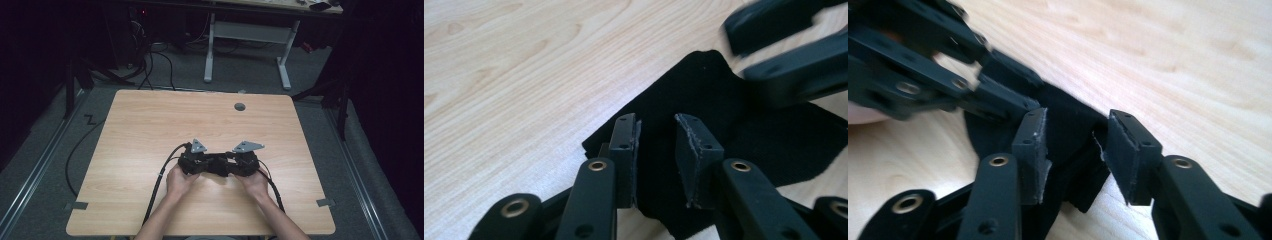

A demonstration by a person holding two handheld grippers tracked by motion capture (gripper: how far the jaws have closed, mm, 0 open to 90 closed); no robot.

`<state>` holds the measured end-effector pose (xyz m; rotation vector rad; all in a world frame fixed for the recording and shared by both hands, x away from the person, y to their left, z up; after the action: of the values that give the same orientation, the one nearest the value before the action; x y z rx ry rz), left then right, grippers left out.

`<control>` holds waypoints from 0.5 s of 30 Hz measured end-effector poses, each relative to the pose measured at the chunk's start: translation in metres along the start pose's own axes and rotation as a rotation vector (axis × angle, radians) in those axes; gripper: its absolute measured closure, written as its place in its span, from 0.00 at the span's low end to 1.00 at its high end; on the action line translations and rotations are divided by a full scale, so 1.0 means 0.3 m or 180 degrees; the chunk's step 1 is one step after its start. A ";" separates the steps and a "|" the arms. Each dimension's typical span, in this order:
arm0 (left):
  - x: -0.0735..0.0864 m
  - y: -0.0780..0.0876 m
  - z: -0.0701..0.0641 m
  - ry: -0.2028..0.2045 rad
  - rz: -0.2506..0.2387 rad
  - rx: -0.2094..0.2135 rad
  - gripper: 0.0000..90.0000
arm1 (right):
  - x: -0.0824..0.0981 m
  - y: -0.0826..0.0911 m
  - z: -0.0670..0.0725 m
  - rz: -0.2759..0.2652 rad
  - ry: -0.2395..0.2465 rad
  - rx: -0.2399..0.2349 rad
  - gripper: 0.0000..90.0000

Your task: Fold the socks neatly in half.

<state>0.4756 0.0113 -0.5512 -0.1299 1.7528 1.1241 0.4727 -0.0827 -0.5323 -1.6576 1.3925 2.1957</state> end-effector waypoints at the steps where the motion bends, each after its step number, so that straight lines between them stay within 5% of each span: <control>1: -0.001 -0.003 0.006 0.0010 -0.0006 -0.0003 0.77 | 0.011 -0.021 -0.005 0.0075 -0.0033 -0.0016 0.68; 11: -0.028 -0.045 0.055 0.0021 -0.0043 -0.0143 0.78 | 0.025 -0.093 -0.056 0.0125 -0.0275 -0.0014 0.70; 15: -0.030 -0.044 0.059 0.0033 -0.0038 -0.0163 0.78 | 0.018 -0.100 -0.057 0.0130 -0.0204 0.0065 0.70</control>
<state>0.4992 0.0131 -0.5534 -0.1776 1.7309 1.1619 0.4989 -0.0791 -0.5552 -1.5518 1.4398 2.2273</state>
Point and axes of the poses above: each handheld gripper's, and its own axes: y roughly backward along the jaws, x roughly out of its underside, z roughly to its left, the point moved 10 cm from there along -y, roughly forward along the jaws
